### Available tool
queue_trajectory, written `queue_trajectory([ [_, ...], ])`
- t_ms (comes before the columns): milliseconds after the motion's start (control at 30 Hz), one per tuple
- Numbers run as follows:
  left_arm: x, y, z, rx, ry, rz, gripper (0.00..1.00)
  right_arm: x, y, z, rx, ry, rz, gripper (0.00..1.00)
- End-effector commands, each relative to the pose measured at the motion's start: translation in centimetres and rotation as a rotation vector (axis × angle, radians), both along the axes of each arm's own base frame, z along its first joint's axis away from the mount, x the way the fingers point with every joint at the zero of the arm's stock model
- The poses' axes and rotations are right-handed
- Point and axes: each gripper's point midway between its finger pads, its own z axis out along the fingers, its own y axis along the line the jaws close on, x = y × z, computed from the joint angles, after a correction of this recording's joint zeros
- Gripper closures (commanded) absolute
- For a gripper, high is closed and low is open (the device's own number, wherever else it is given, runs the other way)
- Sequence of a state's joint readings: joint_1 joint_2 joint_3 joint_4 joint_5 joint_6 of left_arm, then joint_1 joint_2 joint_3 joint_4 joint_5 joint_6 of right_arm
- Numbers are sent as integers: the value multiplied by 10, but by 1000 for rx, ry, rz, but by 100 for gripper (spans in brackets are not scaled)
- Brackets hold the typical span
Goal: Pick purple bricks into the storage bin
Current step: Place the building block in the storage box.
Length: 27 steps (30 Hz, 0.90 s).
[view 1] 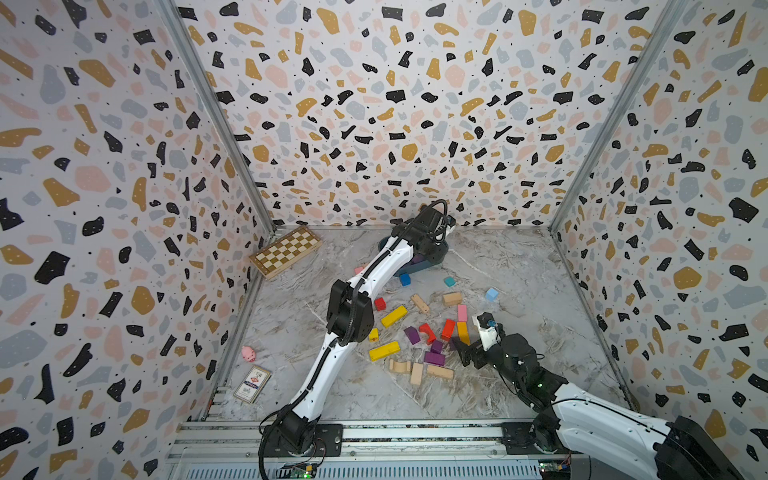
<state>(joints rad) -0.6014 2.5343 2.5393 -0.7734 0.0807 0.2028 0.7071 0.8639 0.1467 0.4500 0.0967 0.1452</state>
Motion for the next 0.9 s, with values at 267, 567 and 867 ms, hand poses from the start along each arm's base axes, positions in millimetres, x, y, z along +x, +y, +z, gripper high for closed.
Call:
queue_trajectory([
  [267, 33, 26, -17, 2, -21, 72, 100, 2, 4, 10, 15, -25, 8, 0],
  [567, 28, 20, -28, -25, 13, 51, 96, 3, 4, 9, 13, -24, 8, 0],
  [867, 24, 12, -27, -52, 20, 22, 87, 3, 5, 10, 12, -24, 10, 0],
])
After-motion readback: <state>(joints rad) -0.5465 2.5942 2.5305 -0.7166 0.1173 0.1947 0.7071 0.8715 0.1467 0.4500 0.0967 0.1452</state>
